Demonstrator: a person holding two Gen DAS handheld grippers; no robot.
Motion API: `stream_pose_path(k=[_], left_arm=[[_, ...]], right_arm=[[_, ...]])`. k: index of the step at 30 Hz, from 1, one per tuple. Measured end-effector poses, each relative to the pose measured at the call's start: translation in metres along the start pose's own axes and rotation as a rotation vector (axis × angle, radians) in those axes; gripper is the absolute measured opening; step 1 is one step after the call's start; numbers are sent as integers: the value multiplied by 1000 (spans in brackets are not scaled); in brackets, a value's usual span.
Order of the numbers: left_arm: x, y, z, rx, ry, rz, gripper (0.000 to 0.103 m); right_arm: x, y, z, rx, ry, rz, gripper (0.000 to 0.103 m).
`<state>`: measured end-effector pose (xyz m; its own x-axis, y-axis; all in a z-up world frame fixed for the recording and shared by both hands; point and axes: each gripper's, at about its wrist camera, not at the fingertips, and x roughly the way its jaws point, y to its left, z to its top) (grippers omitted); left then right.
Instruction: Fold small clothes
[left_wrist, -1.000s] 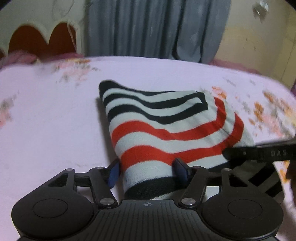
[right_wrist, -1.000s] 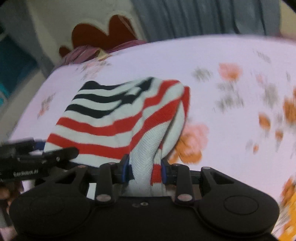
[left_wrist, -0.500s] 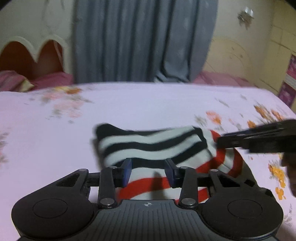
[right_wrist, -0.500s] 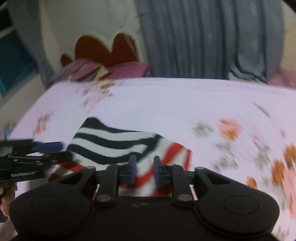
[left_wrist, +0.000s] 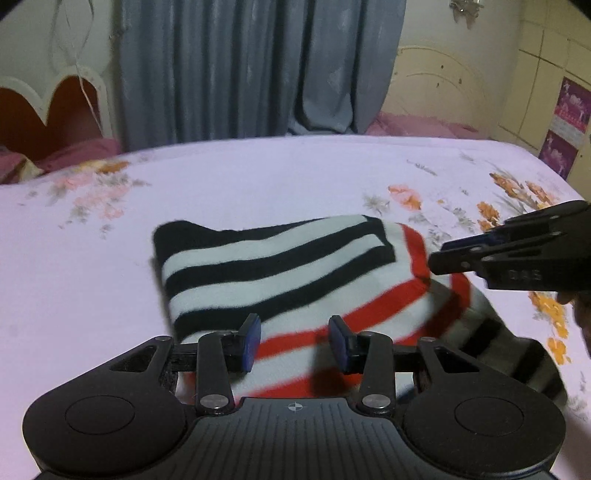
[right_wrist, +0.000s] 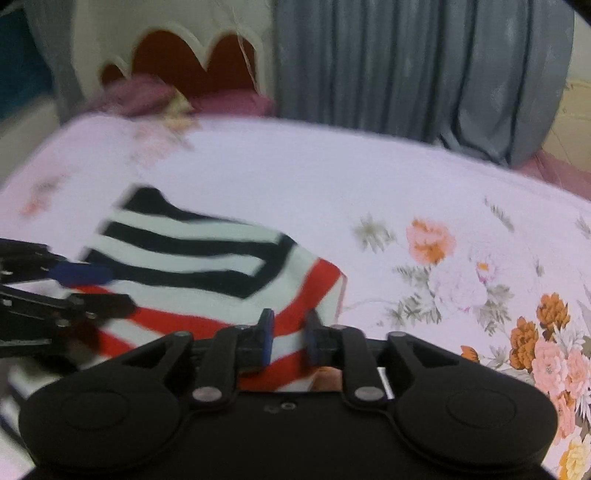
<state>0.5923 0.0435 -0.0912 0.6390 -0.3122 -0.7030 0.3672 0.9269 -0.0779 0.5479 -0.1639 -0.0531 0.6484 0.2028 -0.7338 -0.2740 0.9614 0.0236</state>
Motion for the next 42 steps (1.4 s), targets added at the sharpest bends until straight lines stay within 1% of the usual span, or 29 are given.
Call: stream_pose_path(k=[3,6,7,9,11,13,15,16,17,19,21,23,25,28,30,33,37,42], left_arm=[[-23,-9,-12,-19,-16,30,40],[-39,-22,-26,-13,-30,65,40],[-43,-26,-30,-1,-32,82,40],[-45,-34,-38,24,-26,114,40],[-42,-39,-45,56,-20,139,40],[-42,-43,-47,74,-23,160,40],[-47,-46,-44,75,-19,171,40],[-52,-48,-45,74,-22,176,40],[-59,-50,-46,73,-30,180,40],[-71,-52,-53,60,-33,190,40],[-82,-53,-64,35,-25,192,40],[-89,-53,-75,8,-1,199,40],[-93,-52,-88,-26,19,207,40],[-92,-52,-105,-52,35,222,40],[-93,-50,-112,-78,31,225,40],[-99,-52,-112,-100,22,242,40],[-122,-67,-114,-93,-8,264,40],[-161,-89,-127,-120,-56,271,40]], right_arm=[[-24,10,-15,-38,-23,38,18],[-43,18,-33,-66,-19,67,16],[-47,21,-40,-75,-9,72,14],[-50,25,-52,-104,15,54,11],[-42,24,-65,-120,54,25,9],[-39,20,-70,-101,42,32,7],[-41,18,-68,-85,43,35,7],[-47,19,-67,-75,34,35,9],[-55,19,-68,-73,18,39,15],[-72,19,-73,-76,-9,53,16],[-82,20,-80,-87,-9,62,14],[-88,21,-88,-94,4,70,13],[-85,21,-97,-95,35,71,12],[-72,21,-108,-97,76,68,12],[-66,20,-112,-82,77,72,12],[-66,19,-112,-64,75,75,12],[-97,15,-114,-18,19,103,12],[-147,9,-131,7,-36,109,12]])
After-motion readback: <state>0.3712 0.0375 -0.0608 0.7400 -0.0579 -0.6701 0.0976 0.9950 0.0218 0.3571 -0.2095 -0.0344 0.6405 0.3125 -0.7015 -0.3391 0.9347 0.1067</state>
